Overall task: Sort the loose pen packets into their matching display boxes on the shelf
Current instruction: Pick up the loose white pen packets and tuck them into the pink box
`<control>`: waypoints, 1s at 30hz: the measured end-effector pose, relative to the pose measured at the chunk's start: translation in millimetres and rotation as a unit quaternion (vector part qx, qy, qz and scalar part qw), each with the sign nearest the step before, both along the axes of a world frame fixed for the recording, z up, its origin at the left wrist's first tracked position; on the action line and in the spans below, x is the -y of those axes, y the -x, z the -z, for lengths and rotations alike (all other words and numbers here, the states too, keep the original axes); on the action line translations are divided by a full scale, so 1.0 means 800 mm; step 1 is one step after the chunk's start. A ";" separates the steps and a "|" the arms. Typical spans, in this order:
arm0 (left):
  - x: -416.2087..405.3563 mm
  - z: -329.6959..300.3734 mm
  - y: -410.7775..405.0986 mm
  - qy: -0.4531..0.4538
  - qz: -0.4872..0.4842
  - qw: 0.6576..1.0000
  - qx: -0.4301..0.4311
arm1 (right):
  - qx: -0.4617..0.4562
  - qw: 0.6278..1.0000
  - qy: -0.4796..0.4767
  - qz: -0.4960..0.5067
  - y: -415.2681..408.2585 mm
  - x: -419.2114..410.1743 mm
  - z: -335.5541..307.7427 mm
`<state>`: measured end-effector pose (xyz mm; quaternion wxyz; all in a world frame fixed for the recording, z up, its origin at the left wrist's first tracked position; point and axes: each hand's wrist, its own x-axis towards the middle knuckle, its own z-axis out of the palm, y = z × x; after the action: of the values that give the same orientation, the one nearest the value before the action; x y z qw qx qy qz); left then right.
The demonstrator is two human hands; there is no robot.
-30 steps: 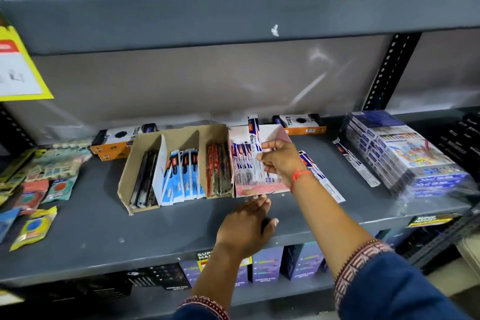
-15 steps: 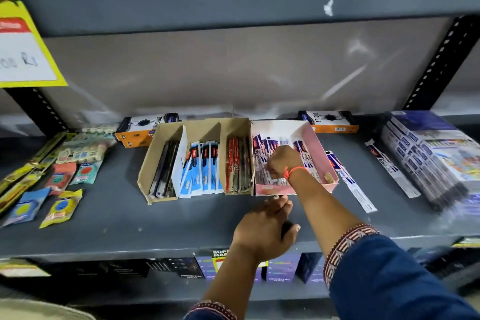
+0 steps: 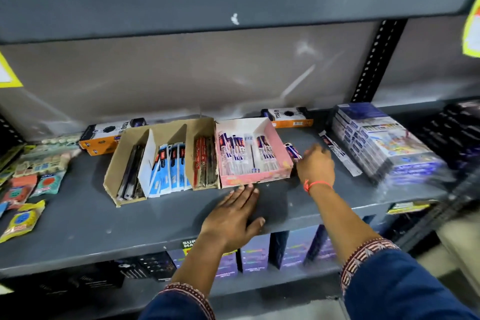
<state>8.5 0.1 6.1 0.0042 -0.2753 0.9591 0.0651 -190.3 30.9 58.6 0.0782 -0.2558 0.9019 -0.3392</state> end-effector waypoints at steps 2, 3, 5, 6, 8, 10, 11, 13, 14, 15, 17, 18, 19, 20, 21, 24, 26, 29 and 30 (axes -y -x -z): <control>-0.002 0.002 -0.001 0.003 0.000 1.000 0.017 | -0.010 0.993 -0.114 -0.021 0.012 -0.017 0.017; -0.001 0.004 -0.001 0.004 0.000 1.000 0.024 | -0.006 0.990 -0.139 -0.031 0.016 -0.021 0.023; 0.000 0.005 -0.001 0.004 -0.003 0.999 0.033 | 0.019 0.990 -0.131 -0.039 0.022 -0.021 0.027; 0.000 0.004 -0.001 0.001 -0.006 0.999 0.032 | 0.043 0.992 -0.113 -0.036 0.025 -0.019 0.027; 0.000 0.004 -0.001 -0.004 -0.007 1.000 0.030 | 0.093 0.991 -0.093 -0.023 0.031 -0.017 0.024; 0.000 0.004 -0.001 -0.007 -0.008 1.000 0.025 | 0.125 0.988 -0.090 -0.020 0.037 -0.015 0.023; 0.000 0.003 -0.001 -0.006 -0.007 1.000 0.023 | 0.137 0.987 -0.085 -0.016 0.040 -0.015 0.024; 0.000 0.003 -0.001 -0.003 -0.006 1.000 0.016 | 0.169 0.983 -0.068 -0.013 0.043 -0.016 0.021; 0.000 0.002 -0.001 0.000 -0.006 1.000 0.013 | 0.192 0.980 -0.050 -0.014 0.044 -0.018 0.017; 0.000 0.003 -0.001 0.003 -0.006 1.000 0.011 | 0.224 0.974 -0.024 -0.019 0.046 -0.019 0.014; 0.001 0.004 -0.002 0.011 -0.002 1.000 0.013 | 0.308 0.949 0.054 -0.027 0.052 -0.023 0.014; 0.001 0.004 -0.002 0.017 0.000 1.000 0.014 | 0.349 0.931 0.105 -0.031 0.052 -0.026 0.012; 0.002 0.005 -0.002 0.022 0.004 1.000 0.011 | 0.381 0.912 0.148 -0.036 0.049 -0.029 0.008; 0.001 0.005 -0.002 0.022 0.007 1.000 0.007 | 0.409 0.893 0.184 -0.044 0.045 -0.032 0.005; 0.001 0.005 -0.002 0.019 0.007 1.000 0.006 | 0.432 0.875 0.210 -0.056 0.038 -0.036 -0.001; 0.002 0.006 -0.002 0.008 0.003 1.000 -0.008 | 0.463 0.844 0.244 -0.116 0.019 -0.048 -0.014; 0.003 0.008 -0.001 0.007 0.002 1.000 -0.011 | 0.475 0.832 0.237 -0.163 0.005 -0.057 -0.019; 0.003 0.009 0.000 0.013 -0.002 1.000 -0.014 | 0.469 0.829 0.217 -0.215 -0.016 -0.068 -0.022; 0.003 0.010 0.001 0.017 -0.003 1.000 -0.014 | 0.463 0.831 0.208 -0.229 -0.022 -0.070 -0.023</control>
<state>7.7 -2.3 -1.6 -0.0139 -0.2776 0.9591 0.0530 -172.8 87.1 76.7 0.5068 -0.2783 0.5836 -0.5702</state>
